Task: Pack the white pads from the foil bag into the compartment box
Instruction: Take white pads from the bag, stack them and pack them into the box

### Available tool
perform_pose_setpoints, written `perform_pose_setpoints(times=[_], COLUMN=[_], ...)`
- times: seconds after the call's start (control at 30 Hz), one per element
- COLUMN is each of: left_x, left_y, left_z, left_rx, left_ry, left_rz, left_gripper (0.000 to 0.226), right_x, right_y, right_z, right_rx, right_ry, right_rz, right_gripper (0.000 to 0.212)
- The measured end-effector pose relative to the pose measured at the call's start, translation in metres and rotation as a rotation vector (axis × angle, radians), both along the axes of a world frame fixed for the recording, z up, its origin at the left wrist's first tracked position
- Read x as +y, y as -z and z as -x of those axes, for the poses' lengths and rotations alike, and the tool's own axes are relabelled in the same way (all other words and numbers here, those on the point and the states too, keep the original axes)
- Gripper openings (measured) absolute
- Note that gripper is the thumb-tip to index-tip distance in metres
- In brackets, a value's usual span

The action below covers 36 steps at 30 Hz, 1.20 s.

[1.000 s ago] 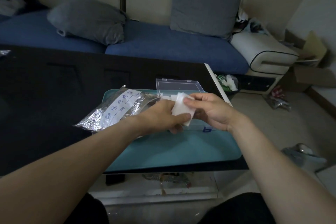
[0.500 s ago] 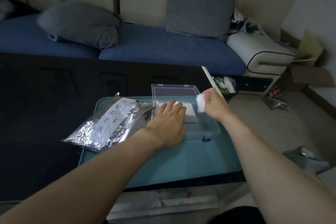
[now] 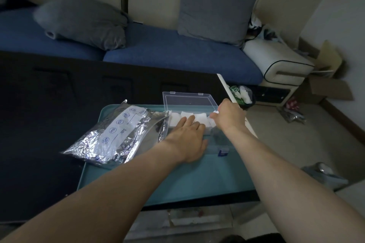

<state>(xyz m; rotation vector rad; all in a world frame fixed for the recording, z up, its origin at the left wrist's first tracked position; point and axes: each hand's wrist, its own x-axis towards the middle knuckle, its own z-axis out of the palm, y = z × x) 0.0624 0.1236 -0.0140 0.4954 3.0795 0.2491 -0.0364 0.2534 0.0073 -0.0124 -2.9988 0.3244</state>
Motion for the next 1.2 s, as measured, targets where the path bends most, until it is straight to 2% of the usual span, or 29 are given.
perform_pose_setpoints(times=[0.1,0.2,0.33,0.4,0.47,0.53,0.67,0.83,1.0,1.2], left_x=[0.001,0.001,0.001,0.002,0.002,0.002,0.002,0.001,0.004,0.004], left_y=[0.000,-0.001,0.000,0.000,0.002,0.003,0.004,0.002,0.001,0.001], left_z=[0.002,0.003,0.003,0.003,0.004,0.005,0.006,0.005,0.005,0.007], left_rx=[0.001,0.000,0.004,0.001,-0.001,0.006,0.000,-0.006,-0.002,0.009], left_ry=[-0.003,-0.007,-0.010,-0.009,-0.011,-0.015,-0.010,-0.004,-0.012,-0.015], left_rz=[0.000,0.004,-0.005,-0.013,-0.008,-0.004,0.003,-0.004,-0.019,0.002], left_gripper=[0.051,0.050,0.049,0.048,0.048,0.047,0.049,0.050,0.045,0.045], right_x=[-0.003,-0.002,-0.002,-0.001,0.002,0.011,0.042,0.055,0.046,0.047], right_y=[0.004,0.001,-0.014,-0.016,-0.014,-0.012,-0.011,-0.017,-0.031,-0.023], right_z=[-0.003,-0.003,0.001,0.002,0.005,0.011,0.024,0.027,0.030,0.029], right_rx=[-0.009,-0.022,-0.175,-0.147,-0.098,-0.063,-0.092,-0.238,-0.298,-0.259], right_ry=[-0.035,-0.073,-0.086,-0.108,-0.139,-0.183,-0.310,-0.432,-0.393,-0.358], right_rz=[-0.079,-0.145,-0.186,-0.233,-0.253,-0.206,-0.019,-0.006,-0.181,-0.109], right_gripper=[0.036,0.023,0.030,0.032,0.025,0.016,0.024,0.003,0.032,0.026])
